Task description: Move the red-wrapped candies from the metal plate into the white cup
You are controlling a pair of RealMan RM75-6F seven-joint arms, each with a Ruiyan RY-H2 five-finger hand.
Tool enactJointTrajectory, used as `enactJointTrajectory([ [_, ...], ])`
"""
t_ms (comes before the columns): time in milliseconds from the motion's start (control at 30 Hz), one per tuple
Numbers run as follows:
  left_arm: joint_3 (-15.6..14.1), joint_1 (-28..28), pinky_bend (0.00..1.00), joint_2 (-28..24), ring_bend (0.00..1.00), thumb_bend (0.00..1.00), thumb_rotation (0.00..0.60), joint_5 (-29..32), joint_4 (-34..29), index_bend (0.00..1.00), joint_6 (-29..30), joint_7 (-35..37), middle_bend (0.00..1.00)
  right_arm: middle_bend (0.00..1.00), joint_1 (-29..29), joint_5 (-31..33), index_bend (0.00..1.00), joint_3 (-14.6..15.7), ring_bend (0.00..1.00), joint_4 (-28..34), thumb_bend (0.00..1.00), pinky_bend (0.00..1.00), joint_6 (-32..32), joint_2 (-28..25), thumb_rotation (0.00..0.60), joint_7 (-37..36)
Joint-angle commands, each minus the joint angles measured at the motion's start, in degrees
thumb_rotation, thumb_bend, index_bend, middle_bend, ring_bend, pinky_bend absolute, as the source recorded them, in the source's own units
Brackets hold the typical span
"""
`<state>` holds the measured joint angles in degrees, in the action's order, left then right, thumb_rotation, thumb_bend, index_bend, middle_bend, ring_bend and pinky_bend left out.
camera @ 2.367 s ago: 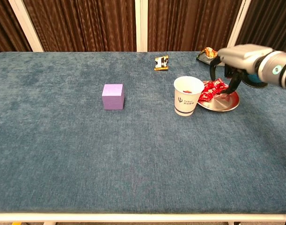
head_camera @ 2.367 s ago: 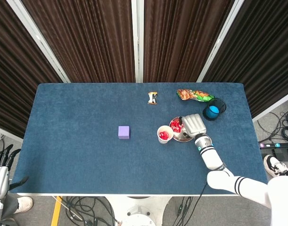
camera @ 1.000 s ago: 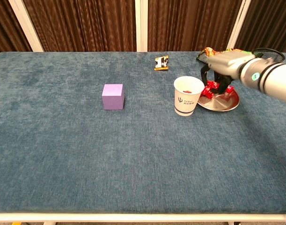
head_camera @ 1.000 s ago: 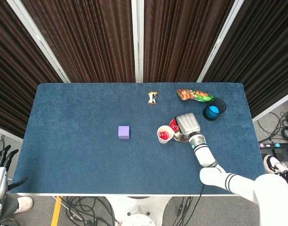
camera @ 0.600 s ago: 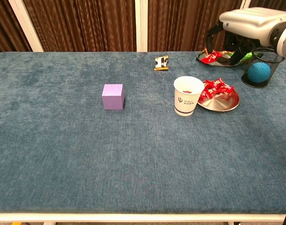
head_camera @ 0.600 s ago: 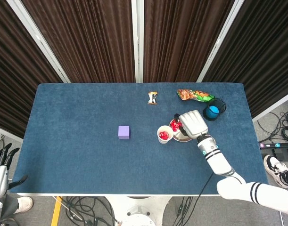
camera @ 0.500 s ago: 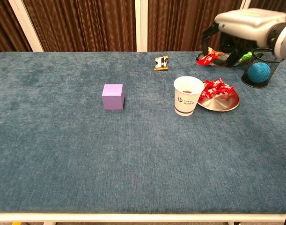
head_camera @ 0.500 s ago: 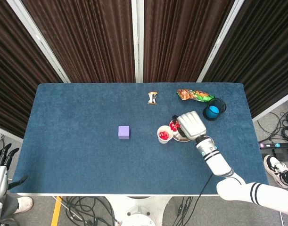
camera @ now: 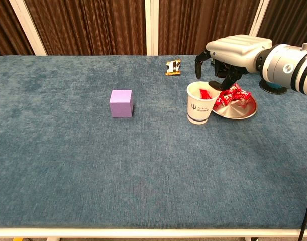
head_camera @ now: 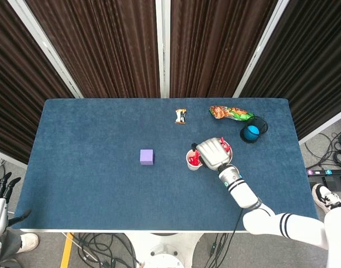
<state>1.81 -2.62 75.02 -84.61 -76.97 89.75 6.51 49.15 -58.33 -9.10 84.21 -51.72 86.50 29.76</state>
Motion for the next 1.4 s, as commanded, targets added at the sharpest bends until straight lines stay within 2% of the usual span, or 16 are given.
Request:
enactJointTrajectory([
  [33,0.0,0.0,0.13,0.0,0.12,0.03,0.6,0.0,0.1,0.21,0.0,0.0,0.15,1.0,-0.1,0.2,0.33,0.0,0.96,0.2,0.33,1.0,-0.1,-0.3,0.6,-0.1],
  [233,0.0,-0.2,0.13,0.0,0.12,0.03,0.6,0.0,0.0,0.21,0.2,0.0,0.15,1.0,-1.3,1.3,0.32,-1.9,0.96,-0.1,0.28,1.0,-1.6,-2.6,0.6,-3.3],
  [367,0.0,-0.1,0.13,0.0,0.12,0.03,0.6,0.0,-0.1,0.21,0.1,0.0,0.15,1.0,-0.8,3.7,0.32,-1.3,0.96,-4.3,0.25,1.0,0.7,-2.9,0.6,-2.2],
  [533,-0.1,0.0,0.13,0.1,0.12,0.03,0.6,-0.1,-0.3,0.21,0.0,-0.3,0.15,1.0,0.6,6.3,0.37,0.5,0.96,-11.4,0.21,1.0,4.5,1.0,0.6,0.1],
  [833,-0.2,-0.4,0.13,-0.2,0.12,0.03,0.6,0.2,-0.6,0.21,-0.1,-0.5,0.15,1.0,2.9,6.8,0.38,1.9,0.96,-22.3,0.21,1.0,7.9,8.9,0.6,2.5],
  [1400,-0.2,-0.7,0.13,0.2,0.12,0.03,0.6,0.6,0.3,0.21,-0.1,0.3,0.15,1.0,5.0,9.3,0.4,0.4,0.96,-29.5,0.21,1.0,10.3,15.1,0.6,4.6],
])
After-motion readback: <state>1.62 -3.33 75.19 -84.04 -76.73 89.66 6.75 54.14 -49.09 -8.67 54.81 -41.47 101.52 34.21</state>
